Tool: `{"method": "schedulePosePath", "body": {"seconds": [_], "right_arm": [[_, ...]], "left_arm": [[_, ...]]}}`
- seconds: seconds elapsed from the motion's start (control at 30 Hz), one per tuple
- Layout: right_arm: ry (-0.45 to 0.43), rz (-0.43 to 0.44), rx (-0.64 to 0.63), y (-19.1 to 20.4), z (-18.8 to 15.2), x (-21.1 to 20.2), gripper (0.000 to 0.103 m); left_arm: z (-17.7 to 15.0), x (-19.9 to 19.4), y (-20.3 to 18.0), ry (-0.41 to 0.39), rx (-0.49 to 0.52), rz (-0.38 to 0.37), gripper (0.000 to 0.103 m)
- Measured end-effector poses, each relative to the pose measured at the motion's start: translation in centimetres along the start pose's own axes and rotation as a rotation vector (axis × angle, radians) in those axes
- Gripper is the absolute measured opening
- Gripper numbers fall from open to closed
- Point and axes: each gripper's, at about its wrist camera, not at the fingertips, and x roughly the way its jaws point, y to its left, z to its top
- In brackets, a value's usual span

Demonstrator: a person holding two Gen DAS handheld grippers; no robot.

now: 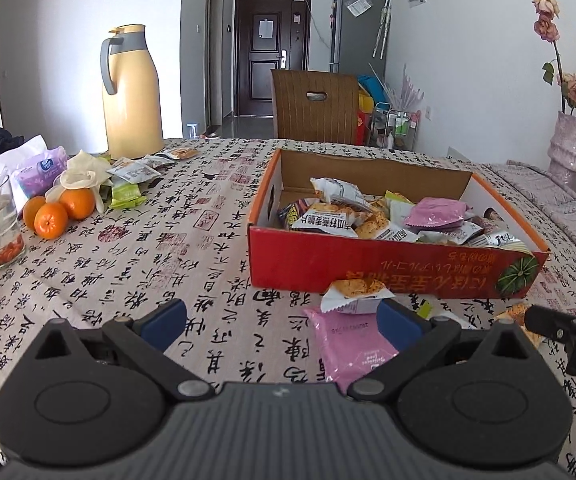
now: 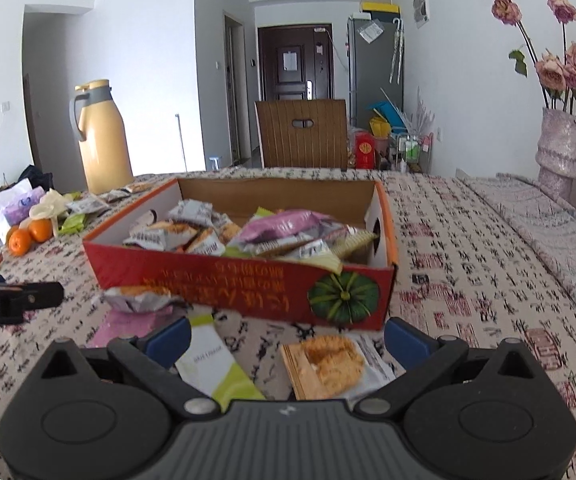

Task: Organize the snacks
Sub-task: 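Withdraw both tools and move the right gripper onto the cookie packet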

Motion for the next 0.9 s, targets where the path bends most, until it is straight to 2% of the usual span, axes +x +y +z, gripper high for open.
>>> {"method": "schedulePosePath", "body": {"seconds": [0.4,0.53,0.67,0.83,0.9], "right_arm": [[0.020,-0.031,0.011,-1.1,-0.1,0.9,0.102],[0.054,-0.043,0.002,-1.5,-0.2,2.1,0.094],[0.119,-0.055,0.009,-2.3,-0.6,4.0,0.092],[0.156,-0.058,0.003,-3.1,-0.6,5.6,0.089],[0.174,-0.052,-0.003,-3.3,-0.6,6.1,0.083]], "left_arm": [[0.2,1.3,0.0,0.024,-0.008,0.001,0.103],[0.1,1.7,0.2,0.034,-0.011,0.006,0.103],[-0.1,2.2,0.1,0.048,-0.009,0.005,0.103],[-0.2,2.5,-0.3,0.064,-0.005,0.005,0.103],[-0.3,2.6,-0.5,0.067,-0.001,0.004,0.103]]}}
